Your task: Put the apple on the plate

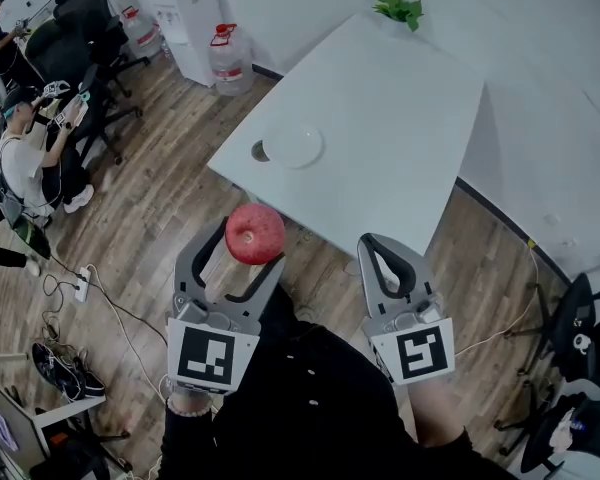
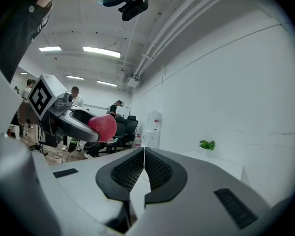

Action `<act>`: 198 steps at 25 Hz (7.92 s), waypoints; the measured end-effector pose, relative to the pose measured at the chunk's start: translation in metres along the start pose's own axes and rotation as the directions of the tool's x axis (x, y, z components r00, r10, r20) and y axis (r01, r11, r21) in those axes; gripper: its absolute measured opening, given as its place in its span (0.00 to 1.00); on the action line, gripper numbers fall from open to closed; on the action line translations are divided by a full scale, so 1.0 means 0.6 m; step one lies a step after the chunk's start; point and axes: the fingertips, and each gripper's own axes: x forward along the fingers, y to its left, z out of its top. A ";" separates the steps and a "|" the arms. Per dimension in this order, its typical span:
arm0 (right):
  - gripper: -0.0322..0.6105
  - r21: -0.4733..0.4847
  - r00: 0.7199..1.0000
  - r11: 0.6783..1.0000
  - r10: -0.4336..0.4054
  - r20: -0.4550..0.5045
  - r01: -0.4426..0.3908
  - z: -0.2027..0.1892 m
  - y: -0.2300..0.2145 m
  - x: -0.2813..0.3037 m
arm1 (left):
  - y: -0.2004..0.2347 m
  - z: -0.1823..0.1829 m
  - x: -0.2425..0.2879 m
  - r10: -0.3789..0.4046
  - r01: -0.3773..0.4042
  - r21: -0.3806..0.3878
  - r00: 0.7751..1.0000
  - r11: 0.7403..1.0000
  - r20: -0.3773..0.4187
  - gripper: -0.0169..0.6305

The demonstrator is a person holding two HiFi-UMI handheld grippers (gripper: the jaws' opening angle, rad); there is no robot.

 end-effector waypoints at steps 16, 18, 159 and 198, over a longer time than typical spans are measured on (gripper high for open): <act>0.11 -0.005 0.999 0.999 -0.046 -0.014 0.046 -0.002 -0.017 0.026 | 0.025 -0.010 0.035 -0.028 0.028 -0.013 1.000 1.000 0.002 0.56; 0.12 -0.009 0.998 0.999 -0.052 -0.018 0.052 -0.002 -0.021 0.033 | 0.030 -0.011 0.047 -0.042 0.042 0.003 0.999 0.999 0.014 0.56; 0.11 0.028 0.974 0.987 -0.153 -0.166 0.160 -0.059 -0.119 0.196 | 0.139 -0.045 0.331 -0.147 0.147 0.014 0.989 0.989 0.033 0.05; 0.11 -0.054 0.989 0.989 -0.139 -0.056 0.136 0.006 -0.103 0.144 | 0.099 0.033 0.218 -0.092 0.092 -0.001 0.993 0.996 0.078 0.05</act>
